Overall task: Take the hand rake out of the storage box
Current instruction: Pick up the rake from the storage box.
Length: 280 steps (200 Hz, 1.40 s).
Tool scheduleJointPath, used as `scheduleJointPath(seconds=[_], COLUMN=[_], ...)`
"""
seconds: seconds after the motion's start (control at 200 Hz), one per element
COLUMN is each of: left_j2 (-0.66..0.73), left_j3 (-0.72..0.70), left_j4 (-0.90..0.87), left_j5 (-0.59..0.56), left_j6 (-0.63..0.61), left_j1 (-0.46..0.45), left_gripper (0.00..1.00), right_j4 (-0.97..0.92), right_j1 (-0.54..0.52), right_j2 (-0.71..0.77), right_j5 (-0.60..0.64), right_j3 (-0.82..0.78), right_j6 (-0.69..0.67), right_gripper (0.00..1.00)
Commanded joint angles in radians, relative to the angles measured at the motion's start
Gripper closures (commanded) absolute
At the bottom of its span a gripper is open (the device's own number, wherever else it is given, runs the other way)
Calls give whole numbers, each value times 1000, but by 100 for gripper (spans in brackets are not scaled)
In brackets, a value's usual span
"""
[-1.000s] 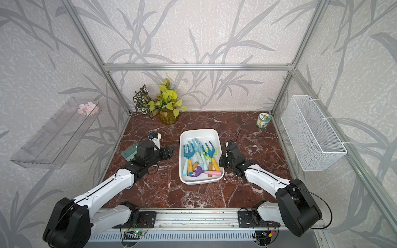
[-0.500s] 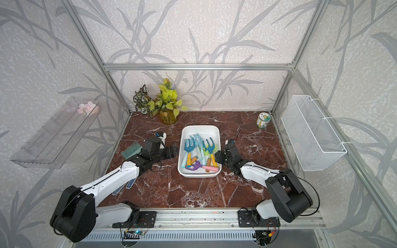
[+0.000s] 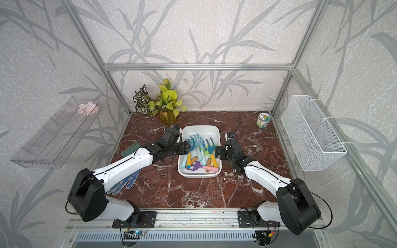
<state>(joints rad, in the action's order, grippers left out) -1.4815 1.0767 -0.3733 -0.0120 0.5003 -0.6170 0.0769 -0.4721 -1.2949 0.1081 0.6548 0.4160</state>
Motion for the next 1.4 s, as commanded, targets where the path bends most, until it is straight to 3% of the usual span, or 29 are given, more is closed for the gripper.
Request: scheduleJointPath(seconds=[0.0, 0.21, 0.56, 0.99, 1.215, 1.395], left_j2=[-64, -194, -316, -396, -401, -365], left_j3=[49, 127, 189, 201, 206, 206], left_j4=[-81, -141, -176, -165, -168, -187], left_j5=[-32, -35, -42, -46, -62, -92], left_j6=[0, 10, 17, 32, 34, 28], left_j1=[-13, -37, -71, -89, -90, -96], left_gripper=[22, 23, 46, 50, 68, 75], right_j4=[-20, 31, 48, 49, 50, 52], right_j1=[28, 39, 45, 48, 49, 51], right_j2=[24, 56, 88, 91, 92, 91], right_j5=[54, 19, 18, 13, 13, 13], right_j3=[-26, -68, -96, -101, -101, -103], right_j6=[-13, -20, -19, -19, -16, -16], right_gripper=[1, 3, 14, 23, 27, 28])
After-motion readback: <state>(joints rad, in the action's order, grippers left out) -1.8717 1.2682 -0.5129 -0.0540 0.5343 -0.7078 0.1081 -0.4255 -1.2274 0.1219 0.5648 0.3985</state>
